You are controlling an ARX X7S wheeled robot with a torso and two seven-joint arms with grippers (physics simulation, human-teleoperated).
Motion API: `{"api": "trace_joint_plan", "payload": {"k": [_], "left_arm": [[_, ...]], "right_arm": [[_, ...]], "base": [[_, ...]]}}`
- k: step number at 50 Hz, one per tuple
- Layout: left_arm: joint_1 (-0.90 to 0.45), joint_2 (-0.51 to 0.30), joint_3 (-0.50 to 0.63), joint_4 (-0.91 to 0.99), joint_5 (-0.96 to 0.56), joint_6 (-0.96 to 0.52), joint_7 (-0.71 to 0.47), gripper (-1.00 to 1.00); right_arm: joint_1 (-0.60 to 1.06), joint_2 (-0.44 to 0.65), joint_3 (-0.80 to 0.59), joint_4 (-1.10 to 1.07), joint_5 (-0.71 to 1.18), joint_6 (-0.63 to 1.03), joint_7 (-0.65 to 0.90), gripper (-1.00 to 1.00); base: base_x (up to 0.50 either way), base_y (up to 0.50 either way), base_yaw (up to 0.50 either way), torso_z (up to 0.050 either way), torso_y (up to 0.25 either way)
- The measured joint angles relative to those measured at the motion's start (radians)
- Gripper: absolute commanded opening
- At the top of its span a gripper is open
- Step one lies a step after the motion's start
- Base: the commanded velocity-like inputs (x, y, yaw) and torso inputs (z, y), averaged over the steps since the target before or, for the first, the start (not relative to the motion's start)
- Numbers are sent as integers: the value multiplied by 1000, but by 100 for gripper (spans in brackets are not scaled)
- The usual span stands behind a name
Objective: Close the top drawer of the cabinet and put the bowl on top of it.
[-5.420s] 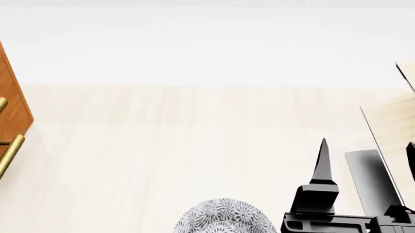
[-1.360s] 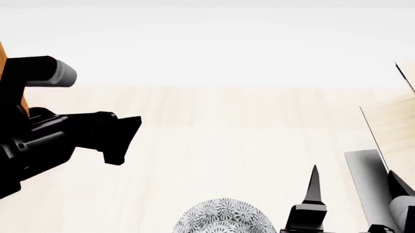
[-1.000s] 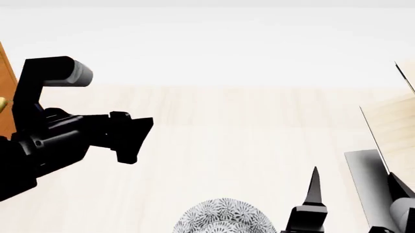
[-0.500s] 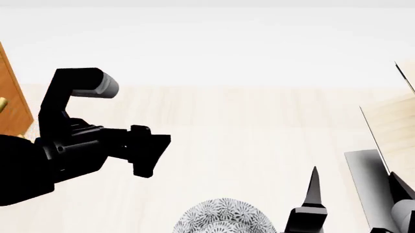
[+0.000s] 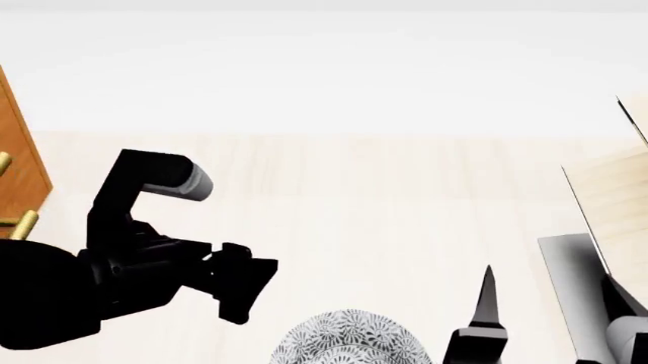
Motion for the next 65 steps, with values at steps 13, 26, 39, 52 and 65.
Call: {"api": "trace_joint_plan", "payload": {"k": [13,26,39,52,65], "left_arm": [[28,-6,44,13,17,11,38,100],[52,-4,89,7,52,40,69,100],[67,4,138,-14,93,71,103,100],[75,21,190,-65,143,109,143,100],[85,33,237,-108,182,146,191,100]], "right_arm": [[-23,-3,-2,6,-20,-21,-15,100],[-38,-5,-8,11,-36,-37,-25,100],[-43,-6,-18,18,-45,-48,-30,100],[-45,-5,-24,30,-54,-60,-38,100],[-49,-6,-36,41,-68,-71,-45,100]], "base": [[0,0,0,0,0],[0,0,0,0,0],[0,0,0,0,0],[0,0,0,0,0],[0,0,0,0,0]]}}
